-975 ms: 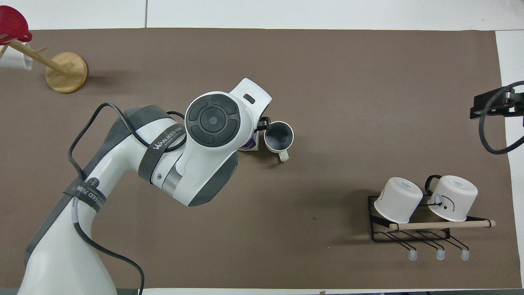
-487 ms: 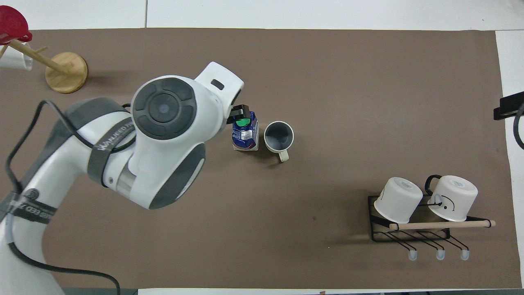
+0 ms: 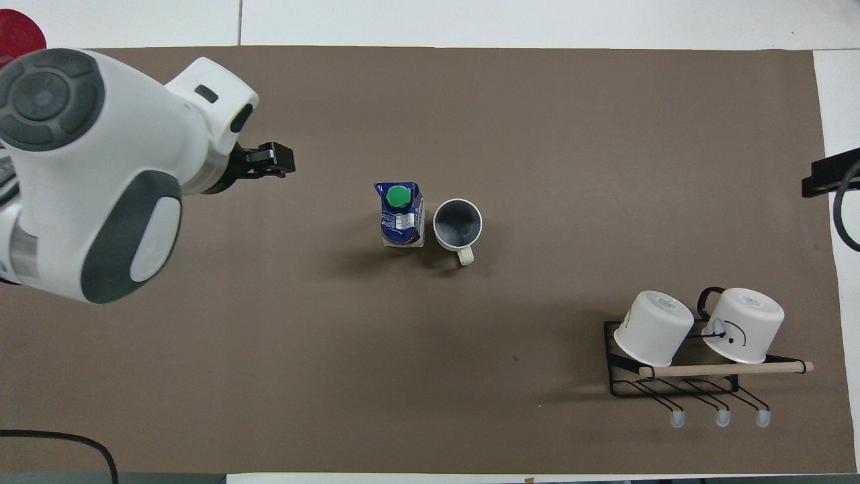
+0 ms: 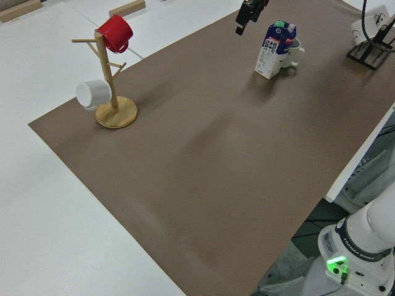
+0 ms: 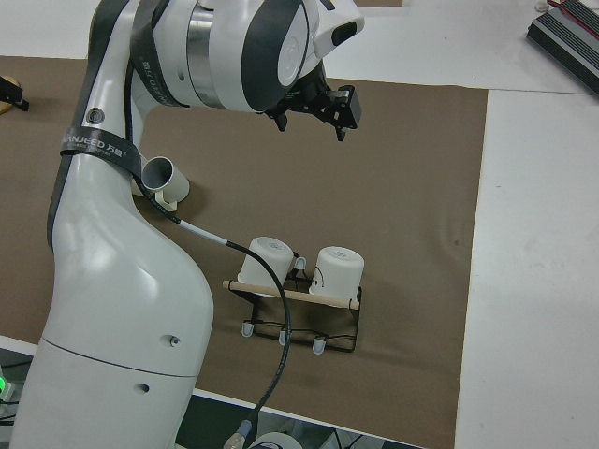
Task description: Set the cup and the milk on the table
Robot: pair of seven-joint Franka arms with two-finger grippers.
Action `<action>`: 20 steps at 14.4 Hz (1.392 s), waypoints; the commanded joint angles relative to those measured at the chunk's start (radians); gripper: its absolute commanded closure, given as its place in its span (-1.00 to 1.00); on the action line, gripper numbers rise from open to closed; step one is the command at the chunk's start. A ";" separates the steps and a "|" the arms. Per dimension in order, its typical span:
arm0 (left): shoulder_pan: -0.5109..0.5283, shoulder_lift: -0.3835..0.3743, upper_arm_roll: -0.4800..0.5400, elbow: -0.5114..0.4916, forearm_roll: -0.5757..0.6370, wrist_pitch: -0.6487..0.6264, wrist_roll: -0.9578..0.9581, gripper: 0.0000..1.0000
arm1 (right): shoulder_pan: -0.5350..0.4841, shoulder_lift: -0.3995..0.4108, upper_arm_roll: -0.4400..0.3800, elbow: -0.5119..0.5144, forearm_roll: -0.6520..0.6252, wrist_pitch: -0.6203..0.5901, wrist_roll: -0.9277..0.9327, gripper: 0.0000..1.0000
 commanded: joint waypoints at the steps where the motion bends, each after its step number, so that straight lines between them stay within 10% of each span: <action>1: 0.106 -0.036 -0.008 -0.018 -0.024 -0.054 0.175 -1.00 | -0.003 -0.002 0.006 0.000 0.010 -0.006 -0.017 -1.00; 7: 0.302 -0.108 -0.005 -0.015 -0.070 -0.200 0.417 -1.00 | 0.001 -0.002 0.011 0.006 -0.003 -0.025 -0.019 -1.00; 20: 0.312 -0.101 0.001 0.081 -0.102 -0.291 0.422 -1.00 | 0.001 0.000 0.012 0.011 0.012 -0.052 0.030 -1.00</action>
